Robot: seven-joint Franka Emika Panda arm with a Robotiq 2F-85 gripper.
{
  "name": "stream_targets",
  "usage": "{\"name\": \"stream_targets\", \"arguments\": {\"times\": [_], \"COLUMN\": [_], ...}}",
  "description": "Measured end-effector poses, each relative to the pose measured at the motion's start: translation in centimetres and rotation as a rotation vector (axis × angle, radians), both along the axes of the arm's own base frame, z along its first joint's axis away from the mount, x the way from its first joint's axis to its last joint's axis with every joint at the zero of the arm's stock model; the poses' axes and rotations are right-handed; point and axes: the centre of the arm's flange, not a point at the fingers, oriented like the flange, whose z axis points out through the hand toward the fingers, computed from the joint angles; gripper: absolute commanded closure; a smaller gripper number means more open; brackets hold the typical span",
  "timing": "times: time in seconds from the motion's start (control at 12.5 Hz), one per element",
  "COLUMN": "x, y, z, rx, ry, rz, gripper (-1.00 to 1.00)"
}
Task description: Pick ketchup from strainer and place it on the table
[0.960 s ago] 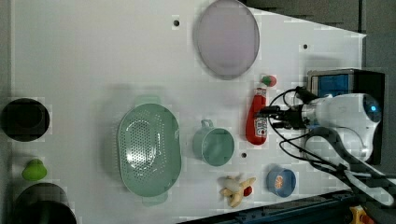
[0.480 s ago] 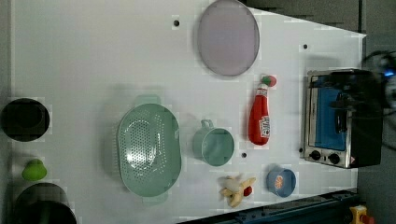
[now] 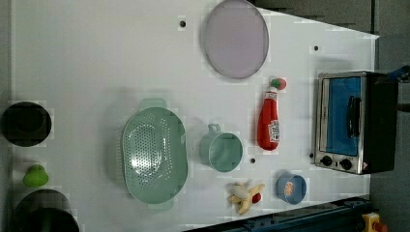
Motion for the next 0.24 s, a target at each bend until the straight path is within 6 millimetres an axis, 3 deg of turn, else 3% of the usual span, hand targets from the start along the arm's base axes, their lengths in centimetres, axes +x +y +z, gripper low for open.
{"name": "stream_targets", "arguments": {"times": [0.24], "x": [0.31], "y": [-0.88], "z": [-0.3], "rx": [-0.01], "ry": [0.009], "rz": [-0.026], "gripper": [-1.0]}}
